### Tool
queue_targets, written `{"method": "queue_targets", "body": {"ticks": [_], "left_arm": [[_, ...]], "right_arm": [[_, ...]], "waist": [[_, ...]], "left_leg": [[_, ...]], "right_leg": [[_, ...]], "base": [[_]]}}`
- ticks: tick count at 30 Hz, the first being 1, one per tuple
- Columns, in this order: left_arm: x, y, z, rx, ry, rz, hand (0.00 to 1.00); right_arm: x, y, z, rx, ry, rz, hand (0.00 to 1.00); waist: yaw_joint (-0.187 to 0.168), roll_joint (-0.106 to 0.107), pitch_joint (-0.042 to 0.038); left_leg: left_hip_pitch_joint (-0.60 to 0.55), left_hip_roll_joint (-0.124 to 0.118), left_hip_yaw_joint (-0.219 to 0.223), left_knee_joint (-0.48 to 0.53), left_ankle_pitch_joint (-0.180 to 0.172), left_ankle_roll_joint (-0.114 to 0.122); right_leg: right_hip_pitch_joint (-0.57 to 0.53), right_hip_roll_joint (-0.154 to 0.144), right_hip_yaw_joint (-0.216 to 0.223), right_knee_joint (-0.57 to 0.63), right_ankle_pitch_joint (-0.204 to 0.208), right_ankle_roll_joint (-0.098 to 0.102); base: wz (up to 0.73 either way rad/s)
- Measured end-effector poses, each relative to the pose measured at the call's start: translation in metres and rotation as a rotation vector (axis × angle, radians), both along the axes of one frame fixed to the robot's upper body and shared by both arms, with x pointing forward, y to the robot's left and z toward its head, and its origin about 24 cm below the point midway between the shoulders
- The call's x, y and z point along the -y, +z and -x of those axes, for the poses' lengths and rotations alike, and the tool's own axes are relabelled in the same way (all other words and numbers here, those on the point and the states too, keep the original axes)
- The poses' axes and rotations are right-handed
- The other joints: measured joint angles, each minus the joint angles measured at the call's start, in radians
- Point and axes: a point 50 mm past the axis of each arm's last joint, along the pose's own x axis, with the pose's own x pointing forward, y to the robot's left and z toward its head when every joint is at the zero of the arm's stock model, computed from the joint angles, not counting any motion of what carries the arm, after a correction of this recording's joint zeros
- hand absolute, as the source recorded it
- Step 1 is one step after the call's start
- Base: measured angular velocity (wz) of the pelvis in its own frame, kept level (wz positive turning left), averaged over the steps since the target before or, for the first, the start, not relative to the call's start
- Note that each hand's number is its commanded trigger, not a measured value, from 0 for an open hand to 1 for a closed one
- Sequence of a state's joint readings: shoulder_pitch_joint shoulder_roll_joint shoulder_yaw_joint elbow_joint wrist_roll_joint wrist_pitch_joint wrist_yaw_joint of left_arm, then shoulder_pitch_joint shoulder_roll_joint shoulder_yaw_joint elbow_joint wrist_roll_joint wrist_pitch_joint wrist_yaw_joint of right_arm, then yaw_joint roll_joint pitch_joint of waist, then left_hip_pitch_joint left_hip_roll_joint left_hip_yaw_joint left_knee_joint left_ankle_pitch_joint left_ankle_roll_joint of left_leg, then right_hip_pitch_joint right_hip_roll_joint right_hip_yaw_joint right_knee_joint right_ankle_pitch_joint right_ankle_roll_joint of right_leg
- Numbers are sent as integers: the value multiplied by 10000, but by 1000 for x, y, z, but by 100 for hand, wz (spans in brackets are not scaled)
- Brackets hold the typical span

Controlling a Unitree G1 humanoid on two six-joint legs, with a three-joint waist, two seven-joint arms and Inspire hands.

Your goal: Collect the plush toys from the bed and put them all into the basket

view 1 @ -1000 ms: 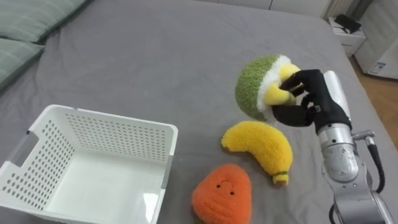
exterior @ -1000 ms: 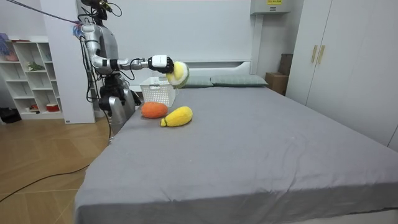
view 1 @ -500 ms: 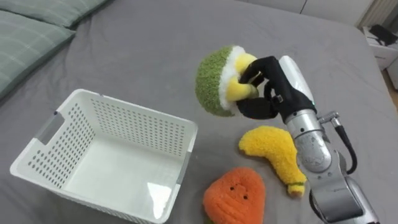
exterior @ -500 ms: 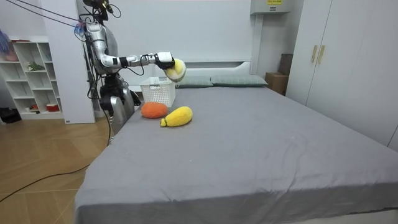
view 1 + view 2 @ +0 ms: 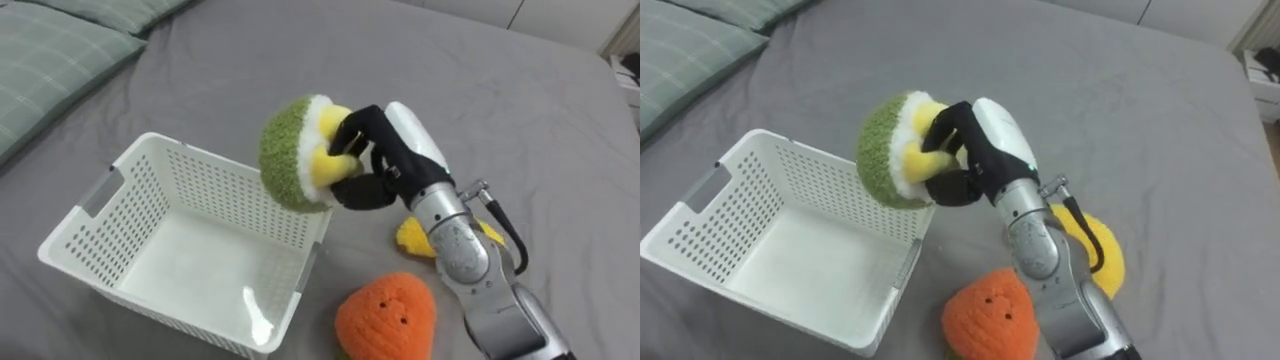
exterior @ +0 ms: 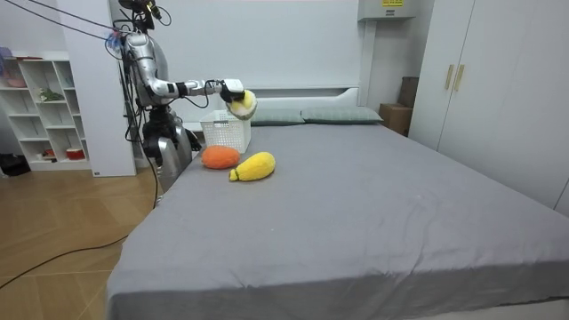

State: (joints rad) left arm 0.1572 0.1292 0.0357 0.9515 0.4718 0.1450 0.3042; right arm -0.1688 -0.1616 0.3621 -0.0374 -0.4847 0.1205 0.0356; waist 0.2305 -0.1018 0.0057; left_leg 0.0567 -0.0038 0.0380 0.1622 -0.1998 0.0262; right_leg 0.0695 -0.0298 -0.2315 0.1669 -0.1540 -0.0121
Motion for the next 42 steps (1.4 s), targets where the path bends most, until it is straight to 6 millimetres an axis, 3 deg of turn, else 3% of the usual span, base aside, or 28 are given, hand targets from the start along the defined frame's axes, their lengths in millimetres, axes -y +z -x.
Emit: {"method": "queue_targets", "body": {"ticks": [11, 15, 16, 17, 18, 19, 20, 26, 42], "left_arm": [[5, 0, -9, 102, -483, 55, 0], [6, 1, -14, 209, -530, 95, 0], [7, 1, -15, 217, -571, 109, 0], [7, 1, -16, 211, -627, 126, 0], [7, 1, -17, 211, -650, 141, 0], [8, 2, -18, 232, -679, 178, 0], [8, 2, -21, 247, -719, 258, 0], [10, 3, -29, 349, -832, 444, 0], [9, 4, -31, 310, -988, 601, 0]], "right_arm": [[-33, -5, 0, -503, 1324, 125, 100], [-34, -9, 0, -817, 1459, 236, 100], [-35, -9, 1, -872, 1502, 213, 69], [-37, -11, 1, -931, 1570, 228, 51], [-37, -12, 2, -979, 1592, 247, 42], [-39, -14, 3, -1060, 1674, 314, 17], [-40, -16, 4, -1166, 1774, 385, 0], [-41, -20, 4, -1311, 1984, 852, 0], [-47, -22, 8, -1364, 2294, 1013, 0]], "waist": [[501, -83, 58], [580, -79, 61], [588, -57, 76], [588, -40, 87], [588, -33, 92], [587, -21, 101], [591, -15, 105], [762, -19, 102], [754, -38, 89]], "left_leg": [[-128, -56, -165, 4, 51, 23], [-260, -102, -261, 5, 105, 60], [-279, -109, -300, 7, 111, 67], [-283, -113, -354, 10, 112, 68], [-285, -115, -366, 10, 112, 69], [-290, -115, -379, 11, 112, 69], [-296, -115, -387, 9, 112, 69], [-318, -105, -390, -4, 113, 70], [-344, -111, -419, 23, 123, 86]], "right_leg": [[-23, -77, -446, -35, 7, 12], [-22, -136, -735, -159, 33, 53], [-23, -148, -787, -162, 36, 58], [-22, -152, -810, -163, 37, 60], [-22, -154, -823, -163, 37, 61], [-22, -156, -845, -163, 37, 61], [-23, -157, -865, -163, 37, 61], [-47, -172, -975, -163, 37, 62], [-41, -191, -1045, -161, 45, 74]], "base": [[5], [12], [13], [6], [0], [0], [0], [0], [0]]}}
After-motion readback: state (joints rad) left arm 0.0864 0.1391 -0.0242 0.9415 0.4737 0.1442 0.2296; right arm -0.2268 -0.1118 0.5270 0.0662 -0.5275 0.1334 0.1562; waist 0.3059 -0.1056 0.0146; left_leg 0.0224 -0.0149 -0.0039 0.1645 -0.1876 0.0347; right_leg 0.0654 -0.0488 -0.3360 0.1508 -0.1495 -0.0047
